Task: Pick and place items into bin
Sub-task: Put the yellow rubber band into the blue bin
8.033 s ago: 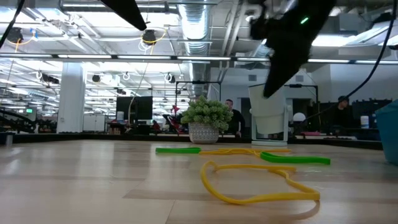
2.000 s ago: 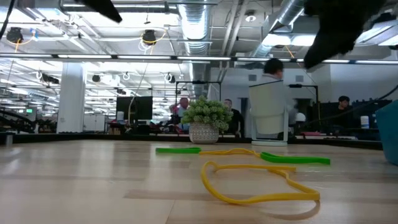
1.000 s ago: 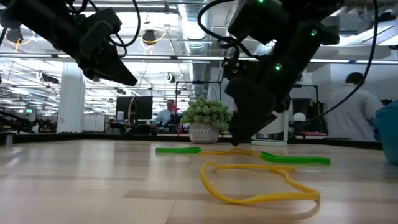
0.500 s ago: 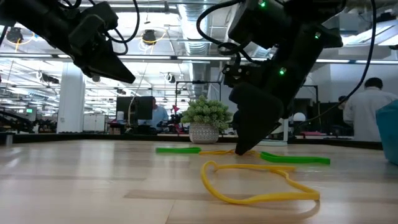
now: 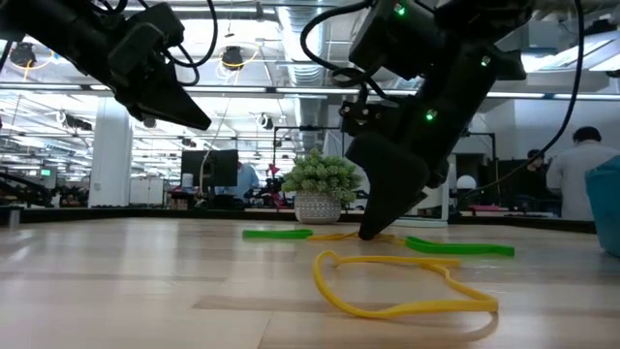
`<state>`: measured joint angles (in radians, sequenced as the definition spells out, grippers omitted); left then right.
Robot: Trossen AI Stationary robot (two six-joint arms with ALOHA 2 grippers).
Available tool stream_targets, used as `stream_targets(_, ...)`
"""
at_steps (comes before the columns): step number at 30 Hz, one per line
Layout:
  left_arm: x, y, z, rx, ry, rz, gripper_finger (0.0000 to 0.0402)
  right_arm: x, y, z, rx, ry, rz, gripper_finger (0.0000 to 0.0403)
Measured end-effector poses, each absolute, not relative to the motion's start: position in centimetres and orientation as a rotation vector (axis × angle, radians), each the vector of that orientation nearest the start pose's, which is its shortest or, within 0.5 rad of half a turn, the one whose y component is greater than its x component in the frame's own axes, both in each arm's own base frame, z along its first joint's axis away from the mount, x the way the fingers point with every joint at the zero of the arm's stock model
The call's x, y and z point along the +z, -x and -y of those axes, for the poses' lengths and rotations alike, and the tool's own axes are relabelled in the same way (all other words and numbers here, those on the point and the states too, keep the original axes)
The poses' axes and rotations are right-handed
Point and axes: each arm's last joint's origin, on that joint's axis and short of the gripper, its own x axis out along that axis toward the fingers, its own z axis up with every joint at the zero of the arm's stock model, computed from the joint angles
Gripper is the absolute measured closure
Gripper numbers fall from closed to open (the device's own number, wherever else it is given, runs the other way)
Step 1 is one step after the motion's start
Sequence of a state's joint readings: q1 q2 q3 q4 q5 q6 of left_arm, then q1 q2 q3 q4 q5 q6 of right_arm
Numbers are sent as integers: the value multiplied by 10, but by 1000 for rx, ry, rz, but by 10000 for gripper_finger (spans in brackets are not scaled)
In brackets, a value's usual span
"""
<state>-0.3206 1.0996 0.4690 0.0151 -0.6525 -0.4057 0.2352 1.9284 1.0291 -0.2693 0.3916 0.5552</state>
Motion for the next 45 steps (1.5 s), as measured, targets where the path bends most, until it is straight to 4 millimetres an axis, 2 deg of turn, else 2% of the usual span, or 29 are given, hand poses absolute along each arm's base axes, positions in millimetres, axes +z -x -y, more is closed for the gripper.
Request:
stream_targets(4,190,-202,49,423,102,-469,360,130,-336,-74,-415,-105,-1029,400)
stream_targets(6,190,-202,49,423,102,-470,360,156,-335,-80,-399,-99,-980,399)
stream_targets(8,190,-202,49,424,102,-470,360,183,-326,-90,-406,-92,-952,400)
stream_targets(11,190,-202,49,417,104,-473,360,208,-301,-105,-460,-81,-930,400)
stream_targets(14,190,-203,49,413,105,-475,360,234,-268,-122,-492,-131,-906,401)
stream_targets(17,190,-202,49,413,105,-475,360,245,-231,-137,-566,-213,-926,402)
stream_targets(22,190,-202,49,412,104,-476,360,247,-183,-157,-709,-322,-988,402)
stream_targets(27,190,-202,49,412,105,-476,360,236,-157,-176,-782,-320,-1080,402)
stream_targets(34,190,-202,49,412,103,-478,360,221,-153,-193,-773,-349,-1218,402)
stream_targets(39,190,-202,49,412,104,-478,360,216,-149,-199,-776,-398,-1404,402)
stream_targets(45,190,-202,49,424,100,-474,360,216,-151,-198,-776,-362,-1317,395)
